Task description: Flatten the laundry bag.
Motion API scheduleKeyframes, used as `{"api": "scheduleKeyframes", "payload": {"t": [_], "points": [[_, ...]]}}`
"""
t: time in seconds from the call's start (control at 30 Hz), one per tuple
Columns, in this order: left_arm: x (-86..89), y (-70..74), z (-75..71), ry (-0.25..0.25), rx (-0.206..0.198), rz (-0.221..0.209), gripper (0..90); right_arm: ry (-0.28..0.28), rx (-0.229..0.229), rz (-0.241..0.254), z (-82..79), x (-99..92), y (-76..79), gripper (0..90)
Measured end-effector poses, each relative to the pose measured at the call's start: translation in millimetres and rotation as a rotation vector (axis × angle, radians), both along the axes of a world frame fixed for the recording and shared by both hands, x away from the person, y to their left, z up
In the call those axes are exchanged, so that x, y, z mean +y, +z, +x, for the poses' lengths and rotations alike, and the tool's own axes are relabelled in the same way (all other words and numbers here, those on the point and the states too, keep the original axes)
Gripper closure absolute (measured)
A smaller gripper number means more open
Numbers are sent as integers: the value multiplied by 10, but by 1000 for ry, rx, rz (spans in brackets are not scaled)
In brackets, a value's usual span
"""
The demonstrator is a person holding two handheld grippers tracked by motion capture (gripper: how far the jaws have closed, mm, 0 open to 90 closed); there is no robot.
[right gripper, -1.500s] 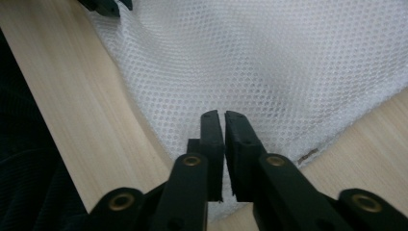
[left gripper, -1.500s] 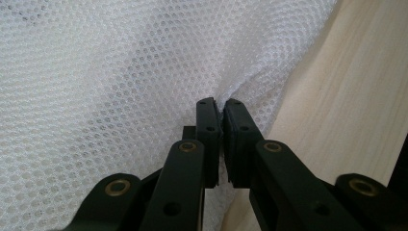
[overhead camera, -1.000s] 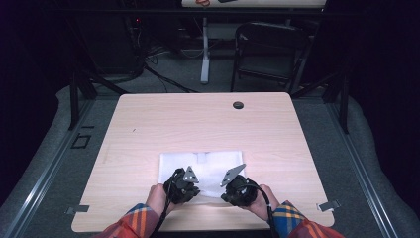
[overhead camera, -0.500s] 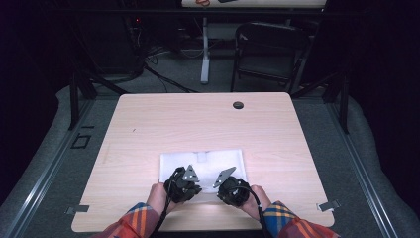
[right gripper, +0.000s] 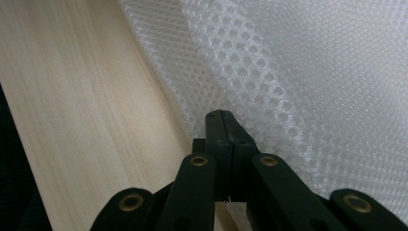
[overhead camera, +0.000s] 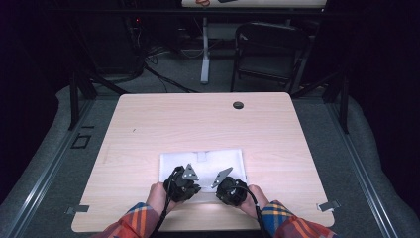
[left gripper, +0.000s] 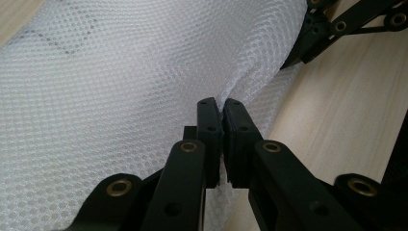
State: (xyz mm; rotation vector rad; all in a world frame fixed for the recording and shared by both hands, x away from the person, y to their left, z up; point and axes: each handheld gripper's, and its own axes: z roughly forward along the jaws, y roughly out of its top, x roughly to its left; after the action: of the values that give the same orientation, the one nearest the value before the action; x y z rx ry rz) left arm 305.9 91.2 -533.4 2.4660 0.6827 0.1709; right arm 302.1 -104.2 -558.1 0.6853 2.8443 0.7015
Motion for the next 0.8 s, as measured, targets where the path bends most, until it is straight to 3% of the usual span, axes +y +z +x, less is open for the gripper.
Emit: {"api": "scheduleKeyframes", "payload": {"t": [0.13,0.57,0.8], "points": [[24,34,-14,11,1,-24,865,10,12,1,1,-2,3,900],[67,104,-28,25,4,-30,865,52,56,-14,-22,0,19,900],[137,143,-3,49,2,-65,866,57,56,-11,-34,-1,16,900]]}}
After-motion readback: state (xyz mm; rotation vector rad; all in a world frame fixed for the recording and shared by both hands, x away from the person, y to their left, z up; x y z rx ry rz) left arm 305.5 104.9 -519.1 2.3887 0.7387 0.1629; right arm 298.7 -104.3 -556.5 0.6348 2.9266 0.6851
